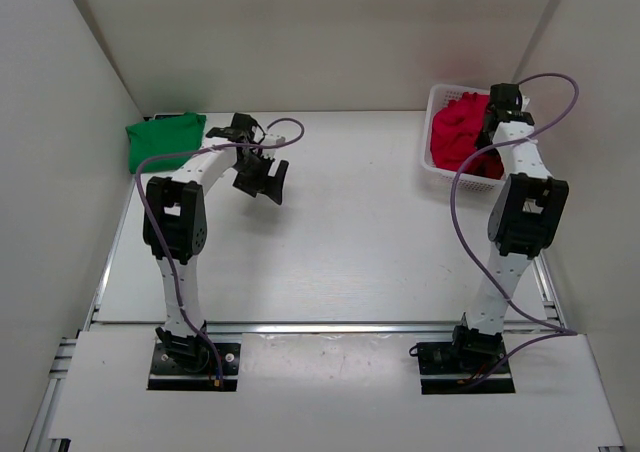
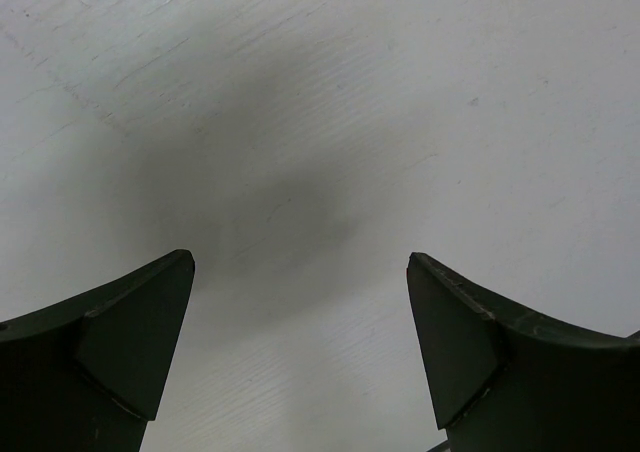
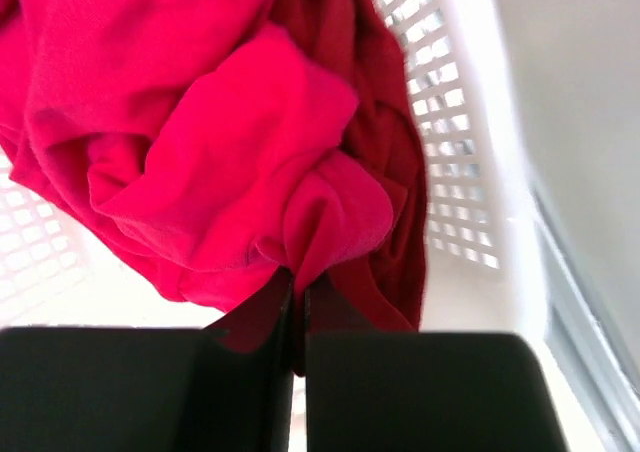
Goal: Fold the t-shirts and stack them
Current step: Grab crumpled tshirt from bin with the right arm
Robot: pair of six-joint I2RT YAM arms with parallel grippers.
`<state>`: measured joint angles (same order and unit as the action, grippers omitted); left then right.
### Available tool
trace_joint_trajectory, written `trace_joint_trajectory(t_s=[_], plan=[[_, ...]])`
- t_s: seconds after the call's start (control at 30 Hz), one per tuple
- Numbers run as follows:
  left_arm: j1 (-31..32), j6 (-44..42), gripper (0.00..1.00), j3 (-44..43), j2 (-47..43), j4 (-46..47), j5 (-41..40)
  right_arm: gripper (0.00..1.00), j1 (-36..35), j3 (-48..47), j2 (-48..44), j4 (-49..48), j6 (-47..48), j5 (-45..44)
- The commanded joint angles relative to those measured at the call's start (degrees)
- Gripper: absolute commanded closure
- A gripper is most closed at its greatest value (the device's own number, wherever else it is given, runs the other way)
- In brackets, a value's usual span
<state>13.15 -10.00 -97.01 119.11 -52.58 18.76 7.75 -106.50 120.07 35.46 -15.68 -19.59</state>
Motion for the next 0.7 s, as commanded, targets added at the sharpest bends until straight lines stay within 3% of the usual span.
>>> trace_joint_trajectory(t_s=[0.0, 0.13, 0.27, 0.33, 0.4, 0.53, 0.6, 0.67], plan=[[0.6, -0.5, 0.01, -0.4, -5.3, 0.2, -0.4, 1.00, -0.5, -3.5, -6.2, -2.1, 1.9, -5.3], [0.8, -0.8, 0.01, -1.2, -5.1, 0.2, -0.2, 1.00, -1.2, -4.9, -10.1, -4.3, 4.6, -8.6], [0.7, -1.0, 0.01, -1.7, -5.0, -0.2, 0.2, 0.99, -0.7, -4.9, -12.2, -5.3, 4.6, -5.7], [0.0, -0.6, 0.01, -2.2, -4.6, 0.0, 0.8, 0.89, -1.2, -3.0, -13.9, -5.8, 4.8, -4.8], [0.1, -0.5, 0.02, -2.4, -4.6, 0.1, 0.8, 0.67, -1.7, -0.5, -14.3, -6.8, 5.4, -4.7], [-0.2, -0.6, 0.01, -2.4, -4.6, 0.2, 0.7, 0.74, -1.0, 4.4, -13.3, -7.2, 4.6, -2.9], [-0.5, -0.6, 0.01, -2.1, -4.8, 0.2, 0.7, 0.86, -1.7, 5.3, -12.0, -7.6, 5.3, -3.7], [-0.7, -0.5, 0.02, -1.9, -4.4, -0.1, 1.1, 0.85, -2.1, 6.2, -10.2, -7.6, 6.0, -3.8]])
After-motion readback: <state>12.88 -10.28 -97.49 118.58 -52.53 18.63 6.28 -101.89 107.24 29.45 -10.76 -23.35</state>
